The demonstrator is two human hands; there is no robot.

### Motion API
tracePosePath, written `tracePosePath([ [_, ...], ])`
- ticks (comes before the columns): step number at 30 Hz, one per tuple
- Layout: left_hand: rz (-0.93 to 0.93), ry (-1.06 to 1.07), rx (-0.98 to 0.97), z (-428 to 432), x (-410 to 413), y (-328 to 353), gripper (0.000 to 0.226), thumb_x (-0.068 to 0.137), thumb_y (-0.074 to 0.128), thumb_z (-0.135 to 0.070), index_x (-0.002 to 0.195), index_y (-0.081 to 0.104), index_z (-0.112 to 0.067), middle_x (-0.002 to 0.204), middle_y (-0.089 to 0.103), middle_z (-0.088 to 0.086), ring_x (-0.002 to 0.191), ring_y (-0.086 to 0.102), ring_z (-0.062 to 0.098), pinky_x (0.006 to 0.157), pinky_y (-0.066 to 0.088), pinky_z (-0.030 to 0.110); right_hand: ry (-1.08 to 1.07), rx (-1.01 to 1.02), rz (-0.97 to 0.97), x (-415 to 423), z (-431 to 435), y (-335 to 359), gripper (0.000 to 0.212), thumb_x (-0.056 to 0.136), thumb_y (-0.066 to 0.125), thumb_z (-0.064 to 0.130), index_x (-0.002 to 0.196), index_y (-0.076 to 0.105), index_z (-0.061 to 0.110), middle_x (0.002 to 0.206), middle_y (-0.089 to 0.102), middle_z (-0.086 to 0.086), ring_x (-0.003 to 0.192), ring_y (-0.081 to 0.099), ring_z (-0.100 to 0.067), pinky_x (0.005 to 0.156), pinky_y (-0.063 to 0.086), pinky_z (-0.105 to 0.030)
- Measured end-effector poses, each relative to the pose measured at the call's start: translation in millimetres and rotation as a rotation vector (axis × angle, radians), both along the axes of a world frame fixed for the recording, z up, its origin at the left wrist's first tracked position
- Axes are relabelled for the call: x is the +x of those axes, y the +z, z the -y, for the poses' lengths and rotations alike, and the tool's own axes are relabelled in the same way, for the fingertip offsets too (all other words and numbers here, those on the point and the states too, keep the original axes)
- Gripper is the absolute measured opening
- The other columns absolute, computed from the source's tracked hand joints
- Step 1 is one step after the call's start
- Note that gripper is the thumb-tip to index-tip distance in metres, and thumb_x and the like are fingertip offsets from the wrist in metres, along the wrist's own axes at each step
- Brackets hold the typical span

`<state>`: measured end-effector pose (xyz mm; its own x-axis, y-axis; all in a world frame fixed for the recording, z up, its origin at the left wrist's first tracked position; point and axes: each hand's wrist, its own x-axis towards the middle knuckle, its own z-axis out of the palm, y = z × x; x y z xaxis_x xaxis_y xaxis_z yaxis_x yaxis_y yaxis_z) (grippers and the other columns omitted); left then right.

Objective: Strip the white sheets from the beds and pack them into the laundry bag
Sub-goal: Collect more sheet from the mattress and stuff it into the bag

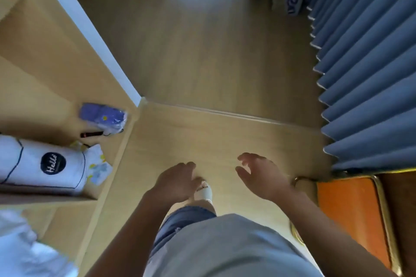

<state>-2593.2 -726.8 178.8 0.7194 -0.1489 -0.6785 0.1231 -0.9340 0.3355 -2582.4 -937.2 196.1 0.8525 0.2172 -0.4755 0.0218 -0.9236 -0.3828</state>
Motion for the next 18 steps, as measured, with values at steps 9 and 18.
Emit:
tracePosePath([
  [9,0.090,-0.035,-0.051,10,247,-4,0.048,0.097,0.047,-0.042,0.140,0.042,-0.022,0.131,0.056,0.001,0.118,0.053,0.017,0.096,0.041,0.029,-0.092,0.082,-0.045,237,-9,-11,0.034,0.096,0.044,0.027,0.126,0.054,0.016,0.126,0.059,-0.002,0.114,0.053,-0.020,0.094,0.042,-0.029],
  [18,0.137,0.043,0.032,24,489,-15,0.035,0.100,0.041,-0.036,0.132,0.052,-0.027,0.125,0.057,-0.005,0.114,0.054,0.014,0.091,0.042,0.026,0.039,0.023,-0.073,513,21,-11,0.037,0.098,0.042,0.030,0.132,0.052,0.016,0.131,0.057,-0.001,0.117,0.052,-0.019,0.097,0.039,-0.030],
])
